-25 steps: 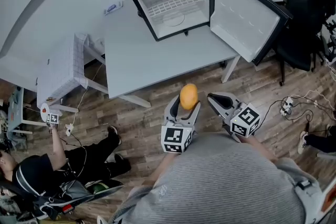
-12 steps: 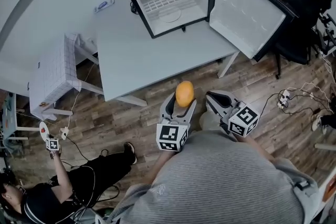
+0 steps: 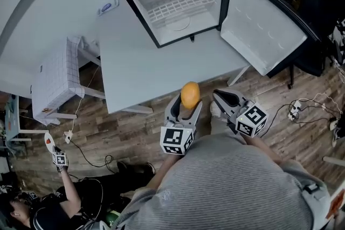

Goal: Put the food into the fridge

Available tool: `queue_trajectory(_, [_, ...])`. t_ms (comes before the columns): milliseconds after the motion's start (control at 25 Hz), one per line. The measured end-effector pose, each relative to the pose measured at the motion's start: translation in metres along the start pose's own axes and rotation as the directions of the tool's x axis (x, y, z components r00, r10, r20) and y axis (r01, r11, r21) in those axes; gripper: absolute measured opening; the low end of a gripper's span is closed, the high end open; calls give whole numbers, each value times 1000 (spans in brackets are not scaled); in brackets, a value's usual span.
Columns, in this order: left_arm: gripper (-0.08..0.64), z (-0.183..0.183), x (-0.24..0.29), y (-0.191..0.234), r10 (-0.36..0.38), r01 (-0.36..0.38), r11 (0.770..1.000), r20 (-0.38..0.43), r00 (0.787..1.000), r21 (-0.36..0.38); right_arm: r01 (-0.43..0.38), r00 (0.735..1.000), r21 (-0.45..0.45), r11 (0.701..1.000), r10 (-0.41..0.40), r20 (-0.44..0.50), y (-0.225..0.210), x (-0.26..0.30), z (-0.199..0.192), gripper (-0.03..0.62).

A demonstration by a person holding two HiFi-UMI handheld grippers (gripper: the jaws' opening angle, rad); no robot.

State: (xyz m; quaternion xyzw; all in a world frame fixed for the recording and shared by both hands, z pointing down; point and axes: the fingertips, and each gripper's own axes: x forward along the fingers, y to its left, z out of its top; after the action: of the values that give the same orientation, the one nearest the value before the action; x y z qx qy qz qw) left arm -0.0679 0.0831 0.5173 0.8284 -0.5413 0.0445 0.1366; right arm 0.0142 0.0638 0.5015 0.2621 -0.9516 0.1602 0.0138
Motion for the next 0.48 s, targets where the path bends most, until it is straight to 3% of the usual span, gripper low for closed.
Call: queue_trajectory(480, [305, 11, 63, 13, 5, -5, 1000, -26, 1000, -7, 4, 1000, 28, 1000, -4, -1, -59, 17, 19, 14])
